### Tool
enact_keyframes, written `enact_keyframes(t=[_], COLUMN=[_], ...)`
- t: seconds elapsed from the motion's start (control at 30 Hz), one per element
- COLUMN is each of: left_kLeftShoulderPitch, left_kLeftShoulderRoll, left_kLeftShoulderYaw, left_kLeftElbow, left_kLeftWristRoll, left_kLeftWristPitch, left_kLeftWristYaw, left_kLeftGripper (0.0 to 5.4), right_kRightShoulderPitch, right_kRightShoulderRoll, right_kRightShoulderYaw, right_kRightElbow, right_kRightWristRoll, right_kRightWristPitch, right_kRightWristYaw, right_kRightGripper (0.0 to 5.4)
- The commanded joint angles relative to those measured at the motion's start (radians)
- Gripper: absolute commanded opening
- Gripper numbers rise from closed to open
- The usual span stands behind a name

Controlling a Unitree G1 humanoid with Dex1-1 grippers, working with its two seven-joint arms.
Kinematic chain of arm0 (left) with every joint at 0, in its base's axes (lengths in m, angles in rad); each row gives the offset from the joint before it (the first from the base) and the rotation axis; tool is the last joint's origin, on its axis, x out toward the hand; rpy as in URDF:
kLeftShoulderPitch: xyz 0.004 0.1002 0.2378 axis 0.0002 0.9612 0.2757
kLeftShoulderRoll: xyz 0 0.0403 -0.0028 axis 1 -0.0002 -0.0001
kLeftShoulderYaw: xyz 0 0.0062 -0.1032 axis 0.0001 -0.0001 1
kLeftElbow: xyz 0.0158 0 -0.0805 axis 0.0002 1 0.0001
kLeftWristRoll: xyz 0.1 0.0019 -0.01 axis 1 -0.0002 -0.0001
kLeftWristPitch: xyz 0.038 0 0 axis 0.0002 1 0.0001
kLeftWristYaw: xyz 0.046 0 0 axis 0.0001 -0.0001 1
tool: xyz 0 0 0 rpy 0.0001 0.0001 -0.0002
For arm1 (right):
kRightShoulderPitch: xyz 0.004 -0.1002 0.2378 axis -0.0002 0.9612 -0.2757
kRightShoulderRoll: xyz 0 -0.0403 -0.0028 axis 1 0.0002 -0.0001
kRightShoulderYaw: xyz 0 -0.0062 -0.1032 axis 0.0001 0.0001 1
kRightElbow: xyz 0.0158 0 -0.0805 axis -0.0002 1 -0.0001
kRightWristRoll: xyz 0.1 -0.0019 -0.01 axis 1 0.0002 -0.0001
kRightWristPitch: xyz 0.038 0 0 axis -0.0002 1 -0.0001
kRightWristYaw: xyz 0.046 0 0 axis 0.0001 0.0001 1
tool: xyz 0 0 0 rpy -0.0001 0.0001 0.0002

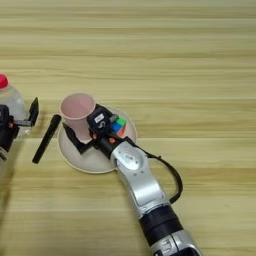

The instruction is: Move the objects on the table

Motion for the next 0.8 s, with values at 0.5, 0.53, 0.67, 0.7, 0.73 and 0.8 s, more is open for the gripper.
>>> enact_keyframes(t=[0.5,0.53,0.67,0.7,0.73,0.8], left_kLeftShoulderPitch=[0.02,0.02,0.031,0.034,0.037,0.044], left_kLeftShoulderRoll=[-0.006,-0.007,-0.01,-0.011,-0.012,-0.013], left_kLeftShoulderYaw=[-0.007,-0.008,-0.01,-0.011,-0.011,-0.013], left_kLeftElbow=[-0.025,-0.026,-0.039,-0.044,-0.049,-0.061], left_kLeftWristRoll=[0.015,0.015,0.017,0.018,0.019,0.02], left_kLeftWristPitch=[0.011,0.011,0.016,0.017,0.019,0.023], left_kLeftWristYaw=[0.006,0.006,0.007,0.007,0.008,0.007], left_kLeftGripper=[5.4,5.4,5.4,5.4,5.4,5.4], right_kRightShoulderPitch=[0.003,0.007,0.02,0.022,0.022,0.022], right_kRightShoulderRoll=[0.002,0.001,-0.007,-0.009,-0.011,-0.014], right_kRightShoulderYaw=[-0.025,-0.029,-0.047,-0.052,-0.058,-0.073], right_kRightElbow=[-0.075,-0.091,-0.162,-0.176,-0.189,-0.213], right_kRightWristRoll=[0.011,0.012,0.02,0.021,0.022,0.026], right_kRightWristPitch=[-0.003,0.001,0.017,0.02,0.024,0.033], right_kRightWristYaw=[-0.011,-0.015,-0.028,-0.033,-0.037,-0.046], right_kRightGripper=[4.36,4.36,4.36,4.36,4.36,4.36])
